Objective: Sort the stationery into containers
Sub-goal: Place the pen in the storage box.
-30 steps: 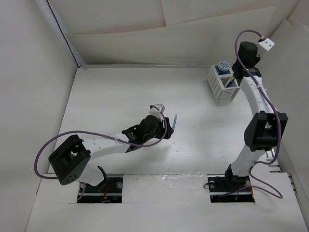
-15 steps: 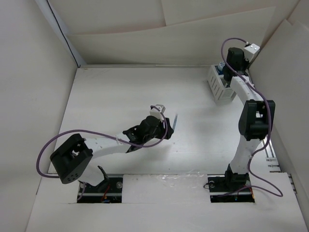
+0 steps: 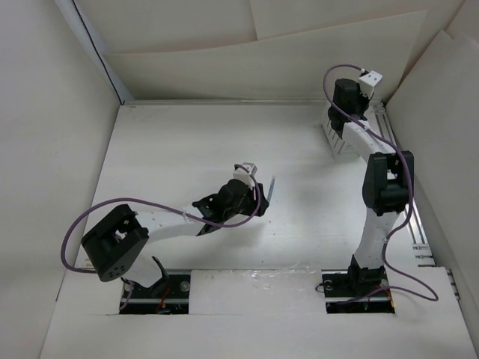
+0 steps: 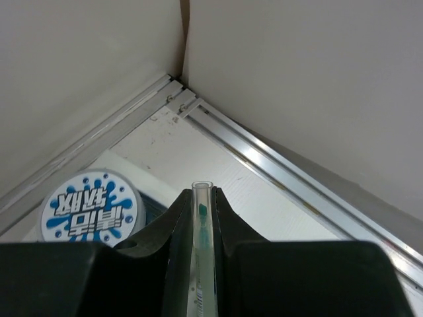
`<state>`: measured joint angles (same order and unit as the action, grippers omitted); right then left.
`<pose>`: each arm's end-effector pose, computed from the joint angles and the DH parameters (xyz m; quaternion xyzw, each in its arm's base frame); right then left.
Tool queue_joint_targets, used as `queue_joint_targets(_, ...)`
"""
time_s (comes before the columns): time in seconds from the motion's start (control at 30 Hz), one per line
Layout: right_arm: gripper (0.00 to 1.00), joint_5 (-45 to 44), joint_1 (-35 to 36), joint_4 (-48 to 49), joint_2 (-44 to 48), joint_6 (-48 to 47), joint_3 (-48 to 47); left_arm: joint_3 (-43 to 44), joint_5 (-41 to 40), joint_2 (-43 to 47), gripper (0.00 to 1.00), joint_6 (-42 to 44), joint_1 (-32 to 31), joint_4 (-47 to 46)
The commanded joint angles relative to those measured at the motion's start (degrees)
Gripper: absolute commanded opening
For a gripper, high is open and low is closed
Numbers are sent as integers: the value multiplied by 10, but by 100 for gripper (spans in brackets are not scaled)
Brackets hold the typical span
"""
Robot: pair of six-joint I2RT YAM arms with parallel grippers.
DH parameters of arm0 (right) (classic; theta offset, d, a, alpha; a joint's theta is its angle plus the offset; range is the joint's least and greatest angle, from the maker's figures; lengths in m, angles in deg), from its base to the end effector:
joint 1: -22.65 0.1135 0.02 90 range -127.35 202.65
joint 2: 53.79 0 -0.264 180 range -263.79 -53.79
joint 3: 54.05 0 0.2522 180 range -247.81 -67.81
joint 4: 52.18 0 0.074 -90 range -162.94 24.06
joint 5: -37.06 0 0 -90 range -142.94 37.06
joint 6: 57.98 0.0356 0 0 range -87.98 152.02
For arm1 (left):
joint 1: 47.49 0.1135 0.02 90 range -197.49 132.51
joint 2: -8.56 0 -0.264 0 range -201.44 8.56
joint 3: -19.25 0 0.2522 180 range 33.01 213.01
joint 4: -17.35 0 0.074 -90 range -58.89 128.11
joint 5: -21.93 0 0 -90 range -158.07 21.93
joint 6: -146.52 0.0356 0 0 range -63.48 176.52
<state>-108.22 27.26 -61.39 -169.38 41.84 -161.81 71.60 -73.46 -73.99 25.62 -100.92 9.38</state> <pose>0.4748 0.0089 0.2896 0.3079 0.6990 -0.3039 0.5694 0.1844 -0.2430 0.2070 0.1363 0.8184 -0.3449 0.4390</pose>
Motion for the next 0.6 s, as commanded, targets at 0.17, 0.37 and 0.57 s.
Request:
queue_joint_targets(0.17, 51, -32, 24, 37, 42, 8, 47, 1, 6, 31, 51, 1, 3, -30)
queue_joint_targets(0.37, 65, -19, 44, 14, 107, 26, 88, -10, -6, 62, 51, 1, 16, -17)
queue_joint_targets(0.57, 29, 174, 117, -100, 218, 127, 160, -59, -14, 140, 51, -30, 72, -10)
